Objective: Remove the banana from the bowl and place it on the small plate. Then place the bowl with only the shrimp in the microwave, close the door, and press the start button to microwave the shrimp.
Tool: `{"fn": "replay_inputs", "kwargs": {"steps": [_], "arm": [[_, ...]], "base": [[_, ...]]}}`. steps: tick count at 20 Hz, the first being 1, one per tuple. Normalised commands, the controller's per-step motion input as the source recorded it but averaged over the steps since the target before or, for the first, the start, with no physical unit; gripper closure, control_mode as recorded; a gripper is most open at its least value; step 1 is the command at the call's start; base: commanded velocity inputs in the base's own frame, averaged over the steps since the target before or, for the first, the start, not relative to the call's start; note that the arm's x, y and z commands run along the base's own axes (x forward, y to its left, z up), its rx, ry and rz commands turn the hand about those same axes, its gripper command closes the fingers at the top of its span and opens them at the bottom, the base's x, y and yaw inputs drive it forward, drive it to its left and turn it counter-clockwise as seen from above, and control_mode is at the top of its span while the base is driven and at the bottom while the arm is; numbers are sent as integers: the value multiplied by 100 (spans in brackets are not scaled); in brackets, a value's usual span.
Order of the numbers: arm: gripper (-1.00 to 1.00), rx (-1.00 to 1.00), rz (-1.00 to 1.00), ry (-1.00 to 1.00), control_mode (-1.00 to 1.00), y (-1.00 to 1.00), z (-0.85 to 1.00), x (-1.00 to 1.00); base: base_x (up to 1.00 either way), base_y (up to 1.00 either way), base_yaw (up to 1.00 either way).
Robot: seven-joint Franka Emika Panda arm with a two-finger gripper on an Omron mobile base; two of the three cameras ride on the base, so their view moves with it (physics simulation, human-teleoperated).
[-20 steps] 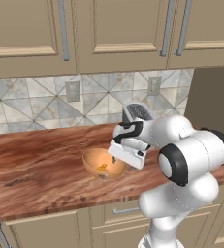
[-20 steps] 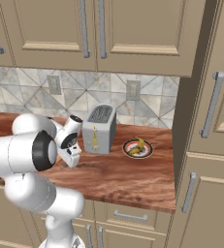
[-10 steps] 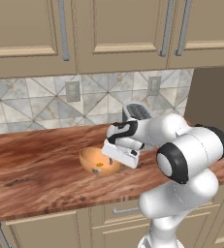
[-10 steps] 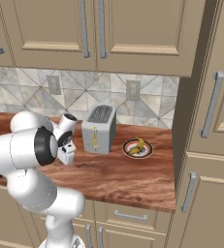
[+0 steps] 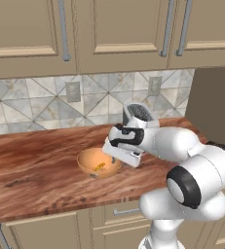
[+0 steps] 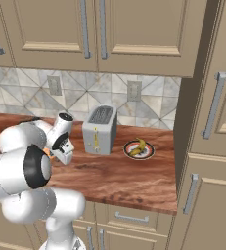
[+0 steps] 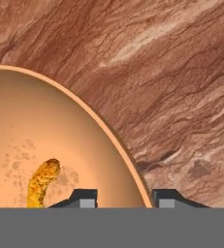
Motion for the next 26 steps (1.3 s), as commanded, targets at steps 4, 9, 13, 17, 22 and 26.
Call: {"fn": "replay_inputs", "kwargs": {"steps": [4,9,13,17,22,26], "arm": [[100,1,-1,-33,-100,0,55,-25],[100,1,-3,-32,-100,0,76,-34],[100,0,-8,-23,-100,-8,93,-57],[100,1,-13,-16,-100,-40,88,-69],[100,5,-13,-8,-100,-63,87,-78],[100,5,-21,0,-100,-56,75,-86]], "base": [[0,0,0],[0,0,0],[0,0,0],[0,0,0],[0,0,0],[0,0,0]]}}
